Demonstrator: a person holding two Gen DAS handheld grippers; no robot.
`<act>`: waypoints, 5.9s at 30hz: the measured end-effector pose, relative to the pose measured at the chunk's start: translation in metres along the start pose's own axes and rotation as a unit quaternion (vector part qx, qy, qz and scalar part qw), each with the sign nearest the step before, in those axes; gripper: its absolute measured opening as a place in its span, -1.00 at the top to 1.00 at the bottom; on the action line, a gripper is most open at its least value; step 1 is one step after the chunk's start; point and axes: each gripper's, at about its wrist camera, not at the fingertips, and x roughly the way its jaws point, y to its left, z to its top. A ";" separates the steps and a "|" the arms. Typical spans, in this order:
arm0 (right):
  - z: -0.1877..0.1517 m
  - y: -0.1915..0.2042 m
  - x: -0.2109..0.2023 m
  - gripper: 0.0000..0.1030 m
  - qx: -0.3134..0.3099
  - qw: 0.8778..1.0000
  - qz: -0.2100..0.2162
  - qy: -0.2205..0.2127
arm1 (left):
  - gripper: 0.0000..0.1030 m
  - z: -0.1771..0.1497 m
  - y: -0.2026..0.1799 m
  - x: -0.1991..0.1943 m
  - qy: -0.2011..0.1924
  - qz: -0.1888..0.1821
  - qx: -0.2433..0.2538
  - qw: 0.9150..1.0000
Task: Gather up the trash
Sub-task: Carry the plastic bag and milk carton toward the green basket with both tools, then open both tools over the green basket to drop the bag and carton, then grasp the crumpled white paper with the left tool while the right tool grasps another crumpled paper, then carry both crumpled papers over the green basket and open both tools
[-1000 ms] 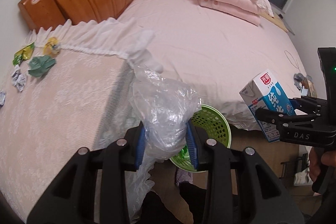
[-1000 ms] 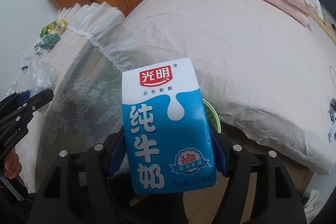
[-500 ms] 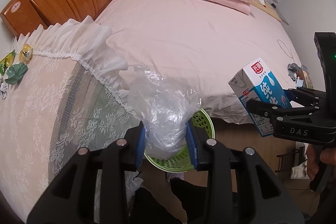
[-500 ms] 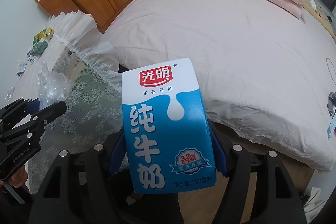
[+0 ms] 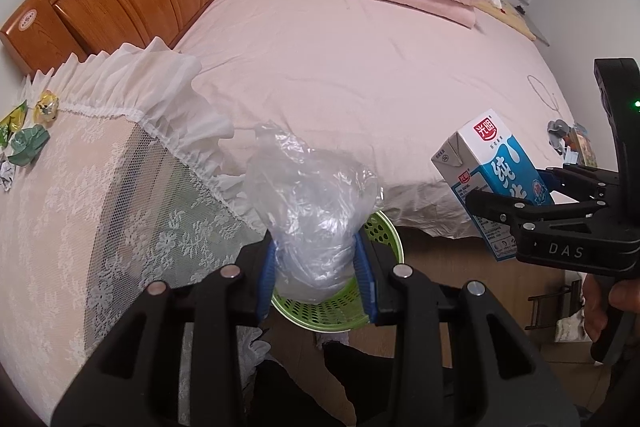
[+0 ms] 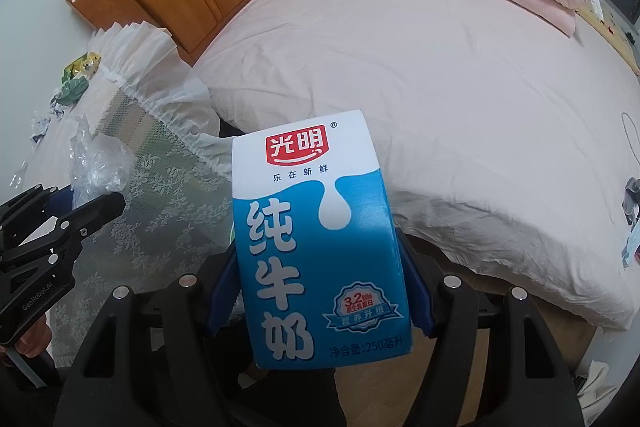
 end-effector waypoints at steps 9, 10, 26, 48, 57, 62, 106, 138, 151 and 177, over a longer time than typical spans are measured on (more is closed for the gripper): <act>0.000 -0.002 -0.001 -0.34 -0.001 1.000 -0.001 0.002 | -0.76 0.002 -0.002 -0.013 -0.026 0.009 -0.002 1.000; 0.000 -0.002 -0.001 -0.34 -0.001 1.000 0.000 0.003 | -0.77 0.001 -0.001 -0.015 -0.029 0.011 -0.005 1.000; 0.009 0.006 0.016 -0.92 0.022 0.999 0.013 0.020 | -0.81 -0.005 0.026 -0.031 -0.043 0.030 -0.052 0.997; 0.039 0.057 0.015 -0.95 -0.062 0.997 0.040 0.005 | -0.81 -0.019 0.104 -0.065 -0.065 0.121 -0.168 0.976; 0.064 0.142 0.015 -0.95 -0.147 0.986 0.077 -0.004 | -0.81 -0.053 0.195 -0.101 -0.078 0.185 -0.268 0.942; 0.075 0.205 0.016 -0.95 -0.173 0.980 0.099 -0.010 | -0.81 -0.072 0.259 -0.116 -0.085 0.211 -0.308 0.924; 0.173 0.555 0.131 -0.95 -0.323 0.942 0.092 -0.028 | 0.28 -0.051 0.628 -0.028 -0.039 0.251 -0.305 0.918; 0.120 0.426 0.049 0.19 -0.289 0.949 0.117 -0.040 | 0.29 -0.095 0.368 -0.146 -0.101 0.197 -0.286 0.932; 0.044 0.182 0.011 0.17 -0.146 0.989 -0.005 -0.007 | 0.28 -0.029 0.165 -0.082 -0.081 0.053 -0.135 0.986; 0.002 0.004 -0.026 0.17 -0.023 0.998 -0.050 -0.032 | 0.13 0.015 -0.016 -0.009 -0.022 -0.028 0.023 0.999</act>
